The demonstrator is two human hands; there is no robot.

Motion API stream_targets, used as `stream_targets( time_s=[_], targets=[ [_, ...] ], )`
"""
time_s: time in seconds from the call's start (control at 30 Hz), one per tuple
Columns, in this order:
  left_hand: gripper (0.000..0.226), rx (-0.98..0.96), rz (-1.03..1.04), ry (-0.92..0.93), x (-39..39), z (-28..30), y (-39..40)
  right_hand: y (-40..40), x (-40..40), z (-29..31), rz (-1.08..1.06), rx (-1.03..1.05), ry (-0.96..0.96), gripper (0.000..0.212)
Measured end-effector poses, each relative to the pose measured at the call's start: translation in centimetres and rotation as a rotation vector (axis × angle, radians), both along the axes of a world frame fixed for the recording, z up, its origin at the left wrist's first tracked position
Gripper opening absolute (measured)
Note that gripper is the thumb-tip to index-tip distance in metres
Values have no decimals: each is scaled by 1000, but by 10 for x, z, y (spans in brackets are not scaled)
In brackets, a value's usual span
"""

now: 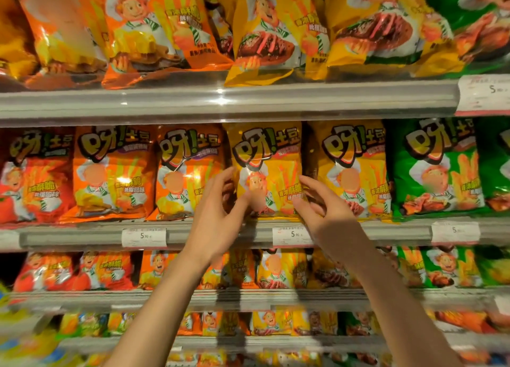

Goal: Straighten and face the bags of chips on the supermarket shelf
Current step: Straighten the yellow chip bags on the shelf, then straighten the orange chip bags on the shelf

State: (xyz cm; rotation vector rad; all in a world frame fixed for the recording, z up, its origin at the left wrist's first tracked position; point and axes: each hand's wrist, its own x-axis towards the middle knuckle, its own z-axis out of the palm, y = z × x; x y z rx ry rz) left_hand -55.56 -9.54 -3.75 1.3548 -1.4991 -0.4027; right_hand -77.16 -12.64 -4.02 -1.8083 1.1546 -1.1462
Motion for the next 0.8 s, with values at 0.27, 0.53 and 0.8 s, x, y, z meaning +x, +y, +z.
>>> stream_targets(
  time_s=[0.27,0.53,0.8],
  targets=[
    [36,142,10,170,-13,-32,63,43,-31,-37,-27,-31,112,36],
    [30,217,9,183,3,-47,76,54,-21,-62,-56,101,117,28],
    [23,193,-129,181,68,-42,81,83,28,-54,-199,89,98,21]
  ],
)
